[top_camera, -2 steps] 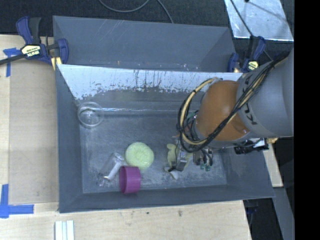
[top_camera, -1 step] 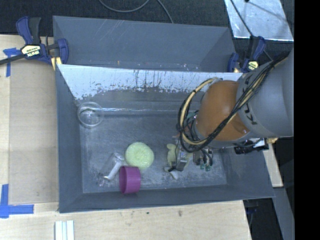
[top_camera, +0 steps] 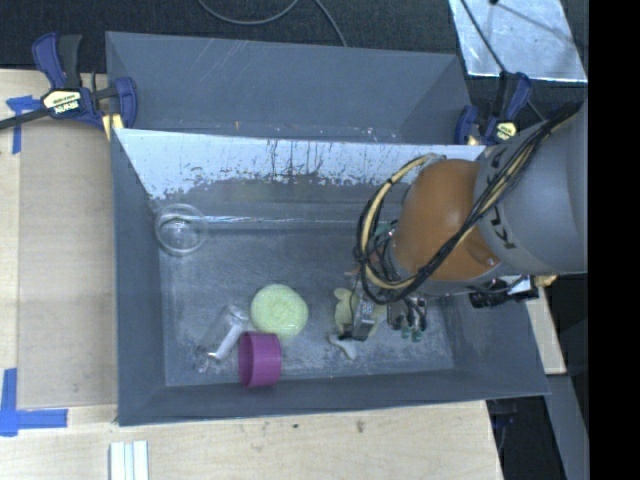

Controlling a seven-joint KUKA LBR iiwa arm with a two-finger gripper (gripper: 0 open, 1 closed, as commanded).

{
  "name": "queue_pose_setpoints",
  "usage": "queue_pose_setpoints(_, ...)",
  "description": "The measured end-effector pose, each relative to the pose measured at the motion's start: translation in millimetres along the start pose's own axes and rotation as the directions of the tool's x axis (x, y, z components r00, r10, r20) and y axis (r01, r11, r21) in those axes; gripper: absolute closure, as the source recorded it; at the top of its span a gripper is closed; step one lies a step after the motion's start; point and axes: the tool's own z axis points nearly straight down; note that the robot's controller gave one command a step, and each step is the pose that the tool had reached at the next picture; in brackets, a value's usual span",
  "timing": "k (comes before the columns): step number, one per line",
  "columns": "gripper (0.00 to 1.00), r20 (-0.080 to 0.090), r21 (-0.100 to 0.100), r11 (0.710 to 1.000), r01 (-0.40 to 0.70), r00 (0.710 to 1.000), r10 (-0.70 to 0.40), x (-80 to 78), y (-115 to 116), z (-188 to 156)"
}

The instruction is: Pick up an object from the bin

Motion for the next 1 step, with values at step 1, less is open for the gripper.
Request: queue_pose_setpoints(1, 1.00, -0.002, 0.001, 1.000, 0.001, 1.000, -0.001, -0.4, -0.3, -6.9)
